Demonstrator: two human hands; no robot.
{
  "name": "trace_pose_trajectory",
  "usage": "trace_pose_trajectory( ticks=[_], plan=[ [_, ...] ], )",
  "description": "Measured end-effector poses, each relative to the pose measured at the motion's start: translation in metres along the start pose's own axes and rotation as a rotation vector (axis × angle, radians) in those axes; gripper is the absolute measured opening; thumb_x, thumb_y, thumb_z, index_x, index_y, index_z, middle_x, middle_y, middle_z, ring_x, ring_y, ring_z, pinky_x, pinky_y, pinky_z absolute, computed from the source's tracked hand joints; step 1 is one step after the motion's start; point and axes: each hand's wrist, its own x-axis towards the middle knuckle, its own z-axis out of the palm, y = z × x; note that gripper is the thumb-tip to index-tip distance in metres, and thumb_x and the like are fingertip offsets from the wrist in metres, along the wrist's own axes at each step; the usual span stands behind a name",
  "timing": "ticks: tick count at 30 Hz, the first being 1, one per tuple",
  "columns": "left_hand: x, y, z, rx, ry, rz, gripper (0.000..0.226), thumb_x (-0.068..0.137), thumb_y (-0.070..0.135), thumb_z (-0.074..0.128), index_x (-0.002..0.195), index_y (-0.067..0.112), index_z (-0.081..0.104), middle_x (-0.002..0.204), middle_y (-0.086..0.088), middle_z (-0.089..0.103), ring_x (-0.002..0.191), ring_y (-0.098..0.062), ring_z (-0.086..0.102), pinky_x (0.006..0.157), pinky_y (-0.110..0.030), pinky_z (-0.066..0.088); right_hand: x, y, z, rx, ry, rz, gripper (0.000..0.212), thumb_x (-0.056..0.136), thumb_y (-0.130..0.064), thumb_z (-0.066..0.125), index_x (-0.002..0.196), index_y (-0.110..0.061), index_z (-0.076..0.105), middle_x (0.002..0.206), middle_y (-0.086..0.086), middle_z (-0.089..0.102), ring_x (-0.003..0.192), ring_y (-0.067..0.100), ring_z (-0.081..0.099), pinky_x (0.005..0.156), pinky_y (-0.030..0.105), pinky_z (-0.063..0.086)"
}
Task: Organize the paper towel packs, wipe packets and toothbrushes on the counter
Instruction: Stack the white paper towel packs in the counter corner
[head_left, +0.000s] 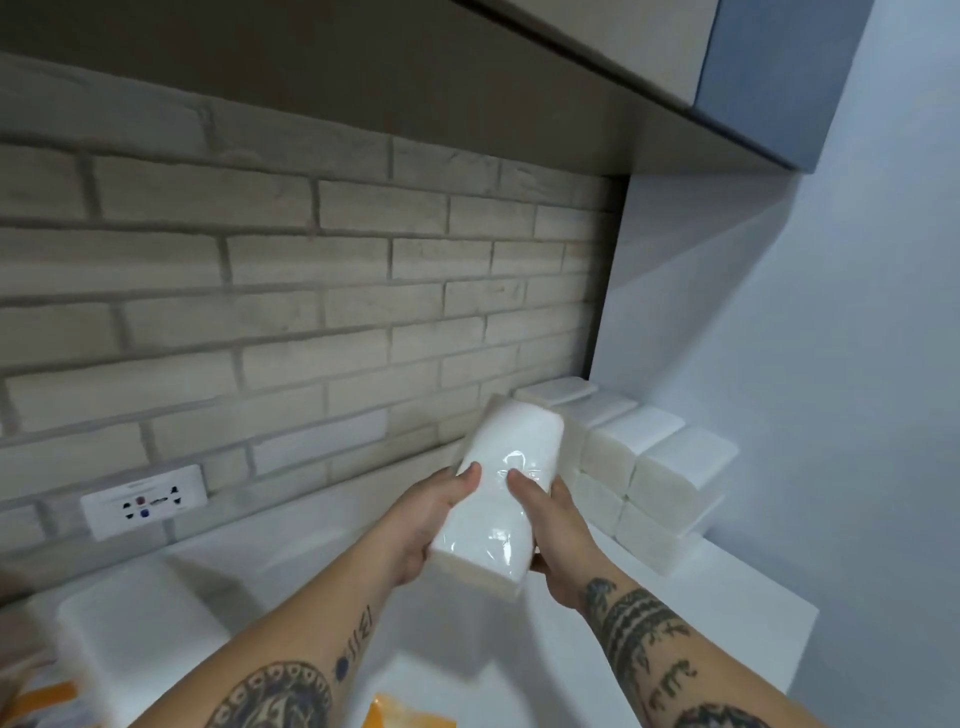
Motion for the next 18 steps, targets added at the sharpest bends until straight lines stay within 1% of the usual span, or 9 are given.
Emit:
trace_pose_trajectory(
  ticks=[2,5,7,9,10,12,13,15,18],
  plan=[
    [0.015,0.005,0.008,0.017,-0.003,0.006,0.038,0.101,0.045,0.055,0.129,0.021,0.065,0.115,-0.008,0.077,0.104,-0.027,0.075,0.084,-0.036,0.058,0.008,-0.009,-0.01,0.054,0.028,-0.042,0.047,0.092,-0.047,0.069,0.133,-0.031,0.049,0.117,-0.003,0.074,0.093,0.02,0.077,0.071,0.038,0.062],
    [0.055,0.006,0.029,0.031,0.054,-0.037,0.045,0.093,0.058,0.061,0.126,0.028,0.069,0.115,0.0,0.077,0.111,-0.024,0.071,0.103,-0.046,0.05,0.044,-0.027,-0.04,0.111,0.075,-0.1,0.039,0.092,-0.043,0.07,0.126,-0.033,0.052,0.116,-0.002,0.074,0.094,0.022,0.077,0.078,0.044,0.063],
    [0.086,0.005,0.042,-0.005,0.116,-0.078,0.057,0.077,0.068,0.072,0.122,0.033,0.071,0.122,0.003,0.074,0.117,-0.023,0.065,0.102,-0.055,0.048,0.076,-0.043,-0.061,0.153,0.115,-0.11,0.054,0.086,-0.049,0.073,0.132,-0.034,0.049,0.121,-0.003,0.072,0.097,0.023,0.076,0.081,0.046,0.063],
    [0.117,0.004,0.058,-0.101,0.13,-0.078,0.077,0.06,0.07,0.082,0.125,0.031,0.069,0.134,-0.001,0.065,0.119,-0.03,0.063,0.086,-0.053,0.058,0.106,-0.056,-0.081,0.18,0.149,-0.106,0.075,0.08,-0.056,0.074,0.142,-0.033,0.039,0.126,-0.002,0.068,0.1,0.023,0.075,0.079,0.043,0.063],
    [0.131,0.005,0.068,-0.142,0.133,-0.076,0.082,0.058,0.067,0.085,0.127,0.027,0.067,0.136,-0.004,0.062,0.117,-0.034,0.065,0.079,-0.051,0.06,0.119,-0.062,-0.09,0.174,0.161,-0.124,0.075,0.081,-0.056,0.074,0.142,-0.031,0.039,0.124,-0.001,0.069,0.099,0.023,0.075,0.071,0.038,0.063],
    [0.162,0.008,0.091,-0.22,0.146,-0.06,0.084,0.062,0.058,0.09,0.131,0.019,0.061,0.132,-0.012,0.064,0.106,-0.039,0.072,0.076,-0.049,0.061,0.149,-0.071,-0.107,0.176,0.184,-0.148,0.066,0.082,-0.055,0.074,0.134,-0.029,0.043,0.115,0.001,0.071,0.094,0.024,0.075,0.059,0.031,0.057],
    [0.174,0.009,0.101,-0.253,0.163,-0.05,0.082,0.066,0.053,0.09,0.133,0.017,0.058,0.128,-0.015,0.066,0.1,-0.039,0.075,0.076,-0.05,0.062,0.16,-0.074,-0.112,0.183,0.185,-0.145,0.067,0.078,-0.058,0.075,0.13,-0.029,0.044,0.113,0.001,0.072,0.093,0.024,0.075,0.059,0.031,0.055],
    [0.2,0.011,0.118,-0.269,0.233,-0.024,0.072,0.076,0.046,0.087,0.132,0.017,0.054,0.122,-0.016,0.07,0.094,-0.037,0.076,0.075,-0.051,0.063,0.182,-0.078,-0.121,0.183,0.177,-0.142,0.074,0.071,-0.064,0.075,0.13,-0.031,0.043,0.112,-0.001,0.073,0.096,0.023,0.074,0.067,0.035,0.057],
    [0.237,0.015,0.127,-0.24,0.296,0.005,0.058,0.083,0.047,0.08,0.13,0.021,0.058,0.122,-0.011,0.069,0.104,-0.035,0.072,0.076,-0.052,0.063,0.216,-0.079,-0.135,0.209,0.154,-0.128,0.082,0.07,-0.071,0.073,0.136,-0.035,0.039,0.116,-0.006,0.071,0.102,0.02,0.072,0.08,0.04,0.059]
  ],
)
